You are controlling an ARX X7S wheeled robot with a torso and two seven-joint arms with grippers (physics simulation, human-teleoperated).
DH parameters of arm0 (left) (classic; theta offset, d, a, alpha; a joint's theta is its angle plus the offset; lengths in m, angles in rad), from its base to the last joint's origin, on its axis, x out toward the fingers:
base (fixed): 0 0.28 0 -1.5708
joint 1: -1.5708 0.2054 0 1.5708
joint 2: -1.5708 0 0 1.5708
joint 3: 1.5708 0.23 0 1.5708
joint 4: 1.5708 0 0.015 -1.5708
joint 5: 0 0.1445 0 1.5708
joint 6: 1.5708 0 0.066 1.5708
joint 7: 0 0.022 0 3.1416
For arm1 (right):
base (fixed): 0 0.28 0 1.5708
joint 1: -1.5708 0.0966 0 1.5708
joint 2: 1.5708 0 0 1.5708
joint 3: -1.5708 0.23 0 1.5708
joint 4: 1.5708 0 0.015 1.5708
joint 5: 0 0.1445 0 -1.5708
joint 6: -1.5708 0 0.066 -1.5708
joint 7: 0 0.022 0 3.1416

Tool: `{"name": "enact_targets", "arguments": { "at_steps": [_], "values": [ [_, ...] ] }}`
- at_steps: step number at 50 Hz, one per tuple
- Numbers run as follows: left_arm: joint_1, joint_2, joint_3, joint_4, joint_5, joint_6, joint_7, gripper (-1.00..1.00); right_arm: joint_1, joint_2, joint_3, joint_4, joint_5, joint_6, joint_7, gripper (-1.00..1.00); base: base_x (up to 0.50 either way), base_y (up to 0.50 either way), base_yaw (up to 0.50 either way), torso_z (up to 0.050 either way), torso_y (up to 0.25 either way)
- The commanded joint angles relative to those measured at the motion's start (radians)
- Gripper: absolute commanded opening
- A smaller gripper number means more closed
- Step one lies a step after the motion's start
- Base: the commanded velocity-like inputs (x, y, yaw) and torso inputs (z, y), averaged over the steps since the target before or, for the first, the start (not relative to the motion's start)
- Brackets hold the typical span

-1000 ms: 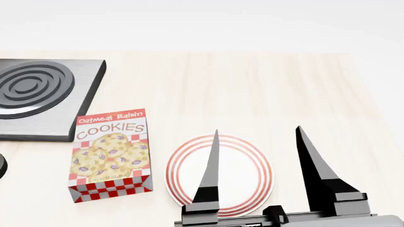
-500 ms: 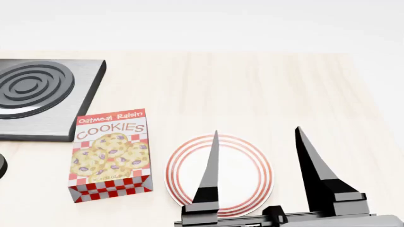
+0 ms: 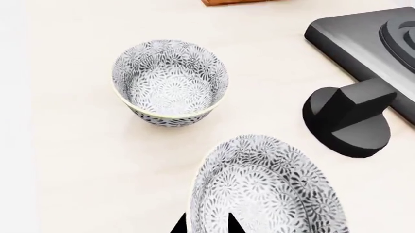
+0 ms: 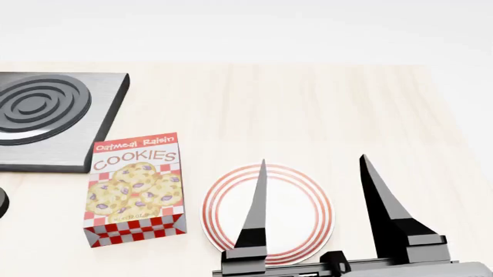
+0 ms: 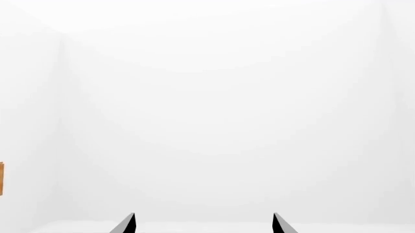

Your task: Pick the akita bowl from table center and place it on the plate.

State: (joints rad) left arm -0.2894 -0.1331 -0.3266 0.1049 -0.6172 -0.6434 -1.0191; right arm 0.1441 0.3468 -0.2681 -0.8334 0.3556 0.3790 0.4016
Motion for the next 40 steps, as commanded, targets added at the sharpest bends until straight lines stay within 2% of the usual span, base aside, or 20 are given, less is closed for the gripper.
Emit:
{"name": "enact_targets", "arguments": {
  "at_steps": [1,18,40],
  "values": [
    [-0.003,0.019,-0.017,-0.023,-0.051,0.022,0.023,-1.00,0.003,-0.008,0.014,0.016,-0.009,-0.018,-0.010,1.00,0.00,0.00,0.00,0.000,0.000],
    [0.001,0.011,-0.009,-0.007,-0.068,0.038,0.027,-1.00,0.007,0.000,0.010,0.013,0.000,-0.015,0.000,1.00,0.00,0.00,0.00,0.000,0.000],
    [-0.013,0.000,0.041,0.201,-0.151,-0.059,-0.037,-1.00,0.008,0.010,0.006,0.012,0.006,-0.021,0.011,1.00,0.00,0.00,0.00,0.000,0.000]
  ]
}}
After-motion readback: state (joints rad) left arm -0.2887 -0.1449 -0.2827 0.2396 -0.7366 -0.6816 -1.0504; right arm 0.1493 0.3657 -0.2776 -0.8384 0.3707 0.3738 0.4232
